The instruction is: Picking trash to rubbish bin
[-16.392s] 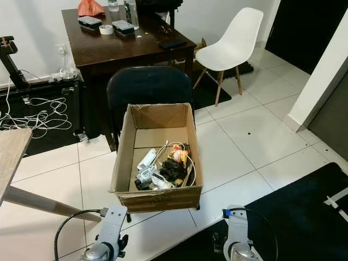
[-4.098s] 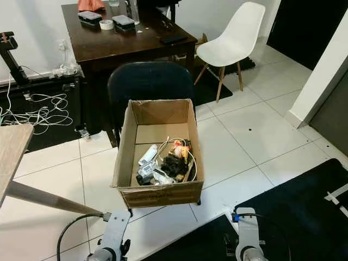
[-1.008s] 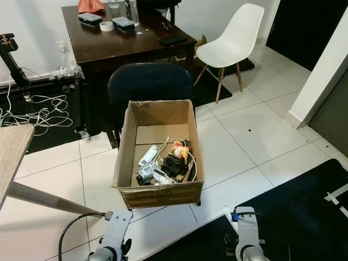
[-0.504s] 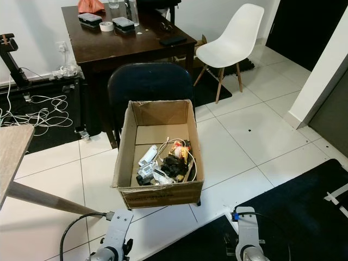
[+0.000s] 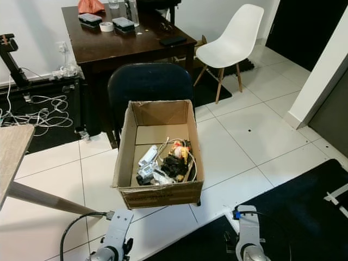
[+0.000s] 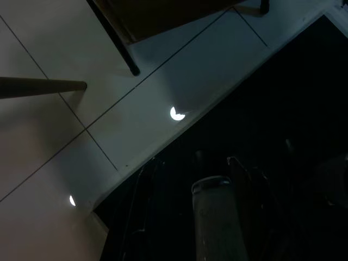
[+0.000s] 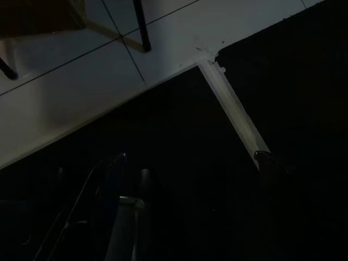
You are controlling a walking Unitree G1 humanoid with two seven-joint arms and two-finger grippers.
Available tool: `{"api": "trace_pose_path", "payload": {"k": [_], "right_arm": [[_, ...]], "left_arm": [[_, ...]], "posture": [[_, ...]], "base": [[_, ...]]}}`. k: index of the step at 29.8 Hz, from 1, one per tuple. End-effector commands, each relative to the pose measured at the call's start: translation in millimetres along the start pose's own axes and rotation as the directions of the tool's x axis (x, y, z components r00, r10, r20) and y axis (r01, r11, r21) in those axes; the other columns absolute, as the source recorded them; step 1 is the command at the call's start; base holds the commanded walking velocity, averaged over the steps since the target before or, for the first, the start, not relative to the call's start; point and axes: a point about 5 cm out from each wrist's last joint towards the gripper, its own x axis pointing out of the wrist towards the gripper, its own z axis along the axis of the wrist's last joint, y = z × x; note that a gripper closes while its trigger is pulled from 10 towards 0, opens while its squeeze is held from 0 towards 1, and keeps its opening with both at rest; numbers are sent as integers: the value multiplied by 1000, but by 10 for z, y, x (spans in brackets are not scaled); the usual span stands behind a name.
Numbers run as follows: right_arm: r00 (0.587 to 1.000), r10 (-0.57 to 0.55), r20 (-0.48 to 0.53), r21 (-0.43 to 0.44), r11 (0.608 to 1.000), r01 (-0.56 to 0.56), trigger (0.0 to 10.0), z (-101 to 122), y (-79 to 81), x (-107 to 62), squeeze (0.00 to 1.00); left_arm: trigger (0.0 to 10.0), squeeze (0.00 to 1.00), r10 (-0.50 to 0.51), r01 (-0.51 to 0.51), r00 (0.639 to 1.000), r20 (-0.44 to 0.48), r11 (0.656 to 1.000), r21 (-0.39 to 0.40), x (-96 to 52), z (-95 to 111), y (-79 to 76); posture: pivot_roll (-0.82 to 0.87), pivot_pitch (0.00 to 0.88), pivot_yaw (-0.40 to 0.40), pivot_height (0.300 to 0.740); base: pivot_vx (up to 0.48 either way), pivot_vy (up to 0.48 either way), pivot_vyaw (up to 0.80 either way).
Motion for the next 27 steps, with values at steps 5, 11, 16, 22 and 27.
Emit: {"api": "trace_pose_path", "payload": {"k": [5, 11, 16, 22, 27], "right_arm": [[1000, -10, -2, 9, 1000, 10, 10000, -32, -37, -15, 0], [1000, -11, 4, 12, 1000, 11, 10000, -41, -30, -19, 0], [1000, -13, 5, 11, 1000, 13, 10000, -46, -32, -22, 0], [1000, -13, 5, 7, 1000, 13, 10000, -50, -24, -22, 0], [1000, -16, 1, 9, 1000, 16, 10000, -57, -20, -23, 0]], "left_arm": [[10000, 0, -6, 6, 1000, -16, 1000, -17, -10, -55, -47], [10000, 0, -7, 7, 1000, -20, 1000, -20, -15, -72, -61], [10000, 0, -2, 1, 1000, -18, 1000, -23, -17, -78, -67], [10000, 0, 0, 0, 1000, -18, 1000, -25, -13, -65, -60], [10000, 0, 1, -2, 1000, -16, 1000, -28, -11, -58, -60]], "posture": [[46, 86, -7, 740], [40, 102, 1, 740], [39, 106, 2, 740], [39, 106, 2, 740], [39, 106, 2, 740]], "base": [[0, 0, 0], [0, 0, 0], [0, 0, 0], [0, 0, 0], [0, 0, 0]]}}
